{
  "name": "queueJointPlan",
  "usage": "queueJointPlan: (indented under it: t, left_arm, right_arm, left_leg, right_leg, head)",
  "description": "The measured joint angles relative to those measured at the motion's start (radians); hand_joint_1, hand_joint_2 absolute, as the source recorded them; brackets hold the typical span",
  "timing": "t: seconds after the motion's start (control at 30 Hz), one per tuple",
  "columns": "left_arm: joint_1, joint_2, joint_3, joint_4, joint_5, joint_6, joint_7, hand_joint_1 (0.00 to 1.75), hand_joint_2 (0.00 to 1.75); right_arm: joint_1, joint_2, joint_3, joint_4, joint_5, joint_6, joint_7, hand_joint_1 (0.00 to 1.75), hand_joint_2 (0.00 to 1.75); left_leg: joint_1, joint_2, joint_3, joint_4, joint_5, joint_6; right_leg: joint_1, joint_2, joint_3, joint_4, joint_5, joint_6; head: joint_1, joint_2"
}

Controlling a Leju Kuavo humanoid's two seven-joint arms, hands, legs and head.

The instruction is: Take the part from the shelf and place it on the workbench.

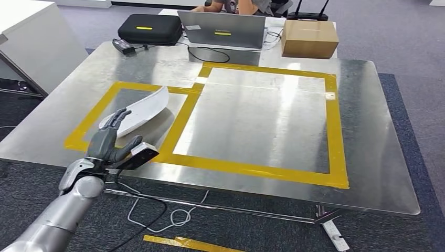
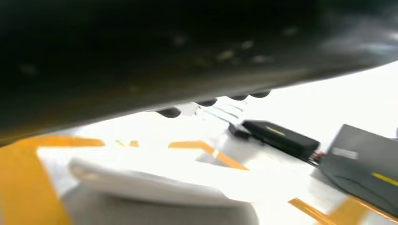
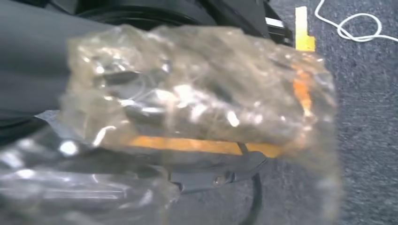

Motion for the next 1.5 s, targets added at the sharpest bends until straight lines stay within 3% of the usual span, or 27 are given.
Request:
queueJointPlan:
  t: [0.2, 0.43, 0.57, 0.6, 0.67, 0.73, 0.77, 0.8, 0.83, 0.9, 0.97, 1.07, 1.13, 1.23, 1.27, 1.3, 1.33, 1.43, 1.5]
  left_arm:
    - [0.208, 0.001, 0.048, -0.212, 0.186, -0.034, -0.095, 0.0, 0.0]
    - [0.407, -0.031, 0.176, -0.351, 0.364, -0.018, -0.243, 0.0, 0.0]
    - [0.46, -0.069, 0.257, -0.366, 0.438, -0.05, -0.285, 0.0, 0.0]
    - [0.469, -0.083, 0.279, -0.367, 0.454, -0.063, -0.296, 0.0, 0.0]
    - [0.484, -0.112, 0.326, -0.367, 0.478, -0.091, -0.313, 0.0, 0.0]
    - [0.494, -0.138, 0.372, -0.362, 0.5, -0.127, -0.319, 0.0, 0.0]
    - [0.496, -0.152, 0.397, -0.357, 0.51, -0.147, -0.32, 0.0, 0.0]
    - [0.497, -0.166, 0.424, -0.349, 0.518, -0.166, -0.321, 0.0, 0.0]
    - [0.496, -0.179, 0.45, -0.339, 0.524, -0.183, -0.321, 0.0, 0.0]
    - [0.495, -0.202, 0.503, -0.315, 0.53, -0.212, -0.323, 0.0, 0.0]
    - [0.491, -0.22, 0.554, -0.293, 0.53, -0.237, -0.325, 0.0, 0.0]
    - [0.479, -0.243, 0.613, -0.255, 0.516, -0.269, -0.326, 0.0, 0.0]
    - [0.474, -0.255, 0.648, -0.227, 0.507, -0.284, -0.326, 0.0, 0.0]
    - [0.464, -0.266, 0.685, -0.195, 0.504, -0.291, -0.327, 0.0, 0.0]
    - [0.462, -0.27, 0.695, -0.185, 0.501, -0.293, -0.327, 0.0, 0.0]
    - [0.46, -0.274, 0.704, -0.175, 0.498, -0.295, -0.326, 0.0, 0.0]
    - [0.457, -0.278, 0.712, -0.165, 0.494, -0.297, -0.326, 0.0, 0.0]
    - [0.441, -0.285, 0.734, -0.137, 0.48, -0.303, -0.331, 0.0, 0.0]
    - [0.431, -0.289, 0.746, -0.123, 0.472, -0.306, -0.339, 0.0, 0.0]
  right_arm:
    - [0.03, 0.055, -0.033, -0.109, -0.005, 0.079, 0.025, 0.0, 0.0]
    - [0.051, 0.125, -0.092, -0.253, 0.016, 0.161, 0.051, 0.0, 0.0]
    - [0.053, 0.148, -0.121, -0.297, 0.032, 0.177, 0.055, 0.0, 0.0]
    - [0.054, 0.152, -0.128, -0.306, 0.035, 0.18, 0.054, 0.0, 0.0]
    - [0.053, 0.156, -0.144, -0.318, 0.043, 0.183, 0.053, 0.0, 0.0]
    - [0.052, 0.157, -0.158, -0.326, 0.052, 0.184, 0.05, 0.0, 0.0]
    - [0.052, 0.157, -0.165, -0.33, 0.057, 0.185, 0.047, 0.0, 0.0]
    - [0.052, 0.157, -0.173, -0.334, 0.062, 0.187, 0.045, 0.0, 0.0]
    - [0.052, 0.157, -0.18, -0.337, 0.066, 0.188, 0.041, 0.0, 0.0]
    - [0.048, 0.159, -0.192, -0.344, 0.072, 0.191, 0.035, 0.0, 0.0]
    - [0.041, 0.162, -0.203, -0.349, 0.077, 0.193, 0.027, 0.0, 0.0]
    - [0.036, 0.166, -0.219, -0.357, 0.087, 0.199, 0.017, 0.0, 0.0]
    - [0.033, 0.168, -0.229, -0.361, 0.092, 0.201, 0.012, 0.0, 0.0]
    - [0.031, 0.169, -0.239, -0.368, 0.097, 0.201, 0.008, 0.0, 0.0]
    - [0.031, 0.169, -0.242, -0.369, 0.098, 0.199, 0.009, 0.0, 0.0]
    - [0.031, 0.169, -0.246, -0.369, 0.1, 0.196, 0.011, 0.0, 0.0]
    - [0.029, 0.17, -0.249, -0.369, 0.101, 0.191, 0.013, 0.0, 0.0]
    - [0.023, 0.173, -0.257, -0.369, 0.102, 0.178, 0.019, 0.0, 0.0]
    - [0.018, 0.175, -0.261, -0.369, 0.103, 0.176, 0.02, 0.0, 0.0]
  left_leg:
    - [0.0, 0.0, 0.0, 0.0, -0.003, -0.001]
    - [0.0, 0.0, 0.001, 0.0, -0.005, 0.0]
    - [0.0, 0.002, 0.009, -0.015, 0.002, 0.018]
    - [0.004, 0.004, 0.016, -0.028, 0.01, 0.024]
    - [0.01, 0.009, 0.024, -0.046, 0.021, 0.029]
    - [0.012, 0.012, 0.021, -0.046, 0.023, 0.029]
    - [0.014, 0.014, 0.02, -0.045, 0.023, 0.027]
    - [0.016, 0.014, 0.018, -0.044, 0.023, 0.023]
    - [0.021, 0.015, 0.017, -0.042, 0.023, 0.017]
    - [0.028, 0.014, 0.014, -0.027, 0.017, -0.002]
    - [0.029, 0.014, 0.01, -0.011, 0.008, -0.022]
    - [0.032, 0.012, 0.012, -0.008, 0.008, -0.039]
    - [0.036, 0.011, 0.0, 0.023, -0.022, -0.045]
    - [0.036, 0.011, -0.075, 0.208, -0.135, -0.045]
    - [0.035, 0.011, -0.096, 0.266, -0.158, -0.042]
    - [0.034, 0.011, -0.101, 0.287, -0.158, -0.039]
    - [0.032, 0.01, -0.088, 0.271, -0.141, -0.033]
    - [0.021, 0.006, 0.013, 0.077, -0.053, -0.009]
    - [0.015, 0.004, 0.042, 0.011, -0.038, -0.002]
  right_leg:
    - [0.0, 0.0, 0.0, 0.0, -0.004, 0.0]
    - [0.0, -0.001, 0.001, 0.0, -0.007, -0.001]
    - [-0.003, -0.002, 0.007, -0.012, -0.001, 0.014]
    - [-0.002, -0.005, 0.003, -0.003, -0.013, 0.017]
    - [-0.004, -0.015, -0.032, 0.078, -0.069, 0.023]
    - [-0.011, -0.02, -0.091, 0.217, -0.137, 0.033]
    - [-0.016, -0.022, -0.11, 0.263, -0.153, 0.038]
    - [-0.02, -0.023, -0.11, 0.271, -0.148, 0.044]
    - [-0.025, -0.024, -0.087, 0.235, -0.125, 0.05]
    - [-0.034, -0.027, -0.003, 0.092, -0.07, 0.064]
    - [-0.037, -0.023, 0.046, 0.005, -0.053, 0.057]
    - [-0.033, -0.019, 0.046, 0.007, -0.056, 0.024]
    - [-0.031, -0.02, 0.046, 0.009, -0.049, 0.008]
    - [-0.022, -0.021, 0.037, 0.01, -0.039, -0.008]
    - [-0.018, -0.021, 0.034, 0.01, -0.038, -0.01]
    - [-0.015, -0.02, 0.032, 0.01, -0.037, -0.012]
    - [-0.012, -0.02, 0.031, 0.01, -0.036, -0.012]
    - [-0.006, -0.018, 0.031, 0.011, -0.033, -0.008]
    - [-0.005, -0.019, 0.025, 0.012, -0.028, 0.001]
  head:
    - [0.0, 0.0]
    - [0.0, 0.0]
    - [-0.001, 0.0]
    - [0.0, 0.0]
    - [0.003, 0.0]
    - [0.004, 0.0]
    - [0.003, 0.0]
    - [0.003, 0.0]
    - [0.003, 0.0]
    - [0.005, 0.0]
    - [0.005, 0.0]
    - [0.0, 0.0]
    - [-0.002, 0.0]
    - [-0.004, 0.0]
    - [-0.004, 0.0]
    - [-0.004, 0.0]
    - [-0.004, 0.0]
    - [-0.004, 0.0]
    - [-0.003, 0.0]
